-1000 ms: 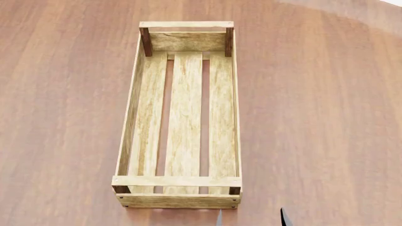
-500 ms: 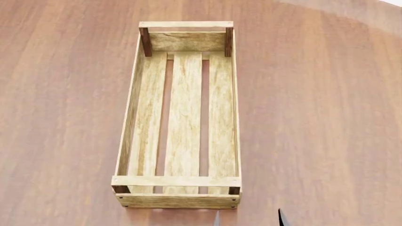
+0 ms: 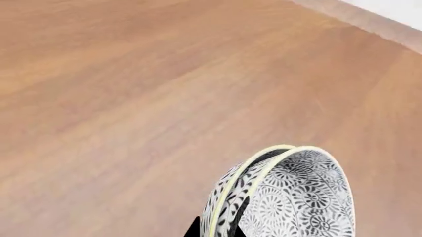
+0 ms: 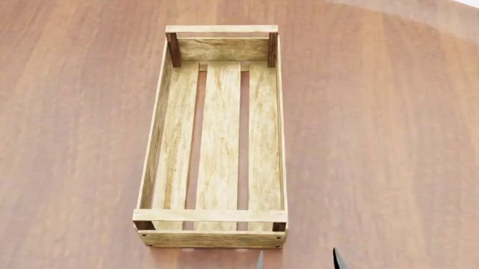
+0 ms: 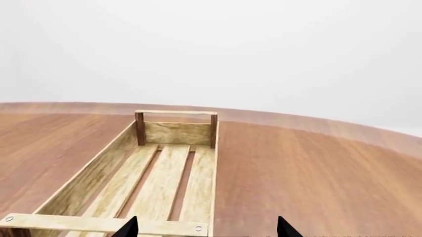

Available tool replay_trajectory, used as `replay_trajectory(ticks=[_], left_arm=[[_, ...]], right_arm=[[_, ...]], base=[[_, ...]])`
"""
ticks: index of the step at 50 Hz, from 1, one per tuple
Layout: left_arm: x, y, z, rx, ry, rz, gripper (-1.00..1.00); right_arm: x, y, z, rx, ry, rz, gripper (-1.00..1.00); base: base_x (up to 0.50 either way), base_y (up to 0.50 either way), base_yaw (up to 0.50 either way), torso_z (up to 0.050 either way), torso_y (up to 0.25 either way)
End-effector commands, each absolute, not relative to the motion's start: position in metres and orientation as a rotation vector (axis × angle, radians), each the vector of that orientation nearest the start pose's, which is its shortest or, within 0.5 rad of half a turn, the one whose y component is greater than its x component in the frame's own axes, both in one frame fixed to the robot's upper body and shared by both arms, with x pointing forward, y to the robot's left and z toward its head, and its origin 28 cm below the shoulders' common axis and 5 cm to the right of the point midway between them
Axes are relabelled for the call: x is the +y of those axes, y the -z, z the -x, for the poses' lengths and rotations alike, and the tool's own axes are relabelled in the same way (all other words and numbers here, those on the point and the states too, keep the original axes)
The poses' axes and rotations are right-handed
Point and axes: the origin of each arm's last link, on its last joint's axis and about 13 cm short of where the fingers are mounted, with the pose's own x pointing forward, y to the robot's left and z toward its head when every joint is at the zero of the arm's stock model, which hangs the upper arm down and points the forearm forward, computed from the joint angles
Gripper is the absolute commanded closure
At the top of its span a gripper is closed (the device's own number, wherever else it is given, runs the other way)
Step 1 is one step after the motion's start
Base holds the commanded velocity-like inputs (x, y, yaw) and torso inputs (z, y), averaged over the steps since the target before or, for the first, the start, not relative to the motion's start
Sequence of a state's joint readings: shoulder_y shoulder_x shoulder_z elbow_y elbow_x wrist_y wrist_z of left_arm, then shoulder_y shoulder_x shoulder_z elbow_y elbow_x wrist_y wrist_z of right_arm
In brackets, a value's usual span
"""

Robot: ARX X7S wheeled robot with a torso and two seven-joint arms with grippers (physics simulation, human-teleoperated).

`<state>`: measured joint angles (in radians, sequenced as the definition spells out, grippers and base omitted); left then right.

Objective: Stack the right bowl on the left bowl and place them in the tray.

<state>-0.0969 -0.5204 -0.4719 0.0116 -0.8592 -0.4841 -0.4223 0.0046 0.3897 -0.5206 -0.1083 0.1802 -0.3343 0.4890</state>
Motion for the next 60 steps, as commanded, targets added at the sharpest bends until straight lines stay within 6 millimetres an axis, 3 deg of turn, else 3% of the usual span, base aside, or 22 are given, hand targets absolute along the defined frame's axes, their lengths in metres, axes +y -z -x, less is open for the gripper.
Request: replay_trajectory(ticks=[1, 12, 30, 33, 43, 60], left_arm=[[0.357, -0.123, -0.226, 0.011, -0.503, 0.194, 1.0], [0.311, -0.162, -0.253, -0.033, -0.299, 0.115, 1.0], [0.262, -0.201, -0.275, -0.109, -0.122, 0.115, 1.0], [0.257, -0.219, -0.281, -0.169, -0.115, 0.103, 1.0], [0.227, -0.25, -0.289, -0.237, 0.01, 0.087, 1.0], [0.173, -0.266, -0.303, -0.215, 0.284, 0.128, 1.0]], right_arm=[[-0.083, -0.037, -0.189, -0.311, -0.068, 0.01, -1.0], [-0.088, -0.04, -0.186, -0.32, -0.055, -0.013, -1.0], [-0.094, -0.041, -0.183, -0.327, -0.033, -0.022, -1.0], [-0.096, -0.042, -0.183, -0.33, -0.029, -0.019, -1.0], [-0.098, -0.044, -0.186, -0.333, -0.022, -0.016, -1.0], [-0.099, -0.043, -0.185, -0.324, -0.004, -0.025, -1.0]], base=[[0.0, 0.0, 0.0, 0.0, 0.0], [0.0, 0.0, 0.0, 0.0, 0.0], [0.0, 0.0, 0.0, 0.0, 0.0], [0.0, 0.0, 0.0, 0.0, 0.0], [0.0, 0.0, 0.0, 0.0, 0.0], [0.0, 0.0, 0.0, 0.0, 0.001]])
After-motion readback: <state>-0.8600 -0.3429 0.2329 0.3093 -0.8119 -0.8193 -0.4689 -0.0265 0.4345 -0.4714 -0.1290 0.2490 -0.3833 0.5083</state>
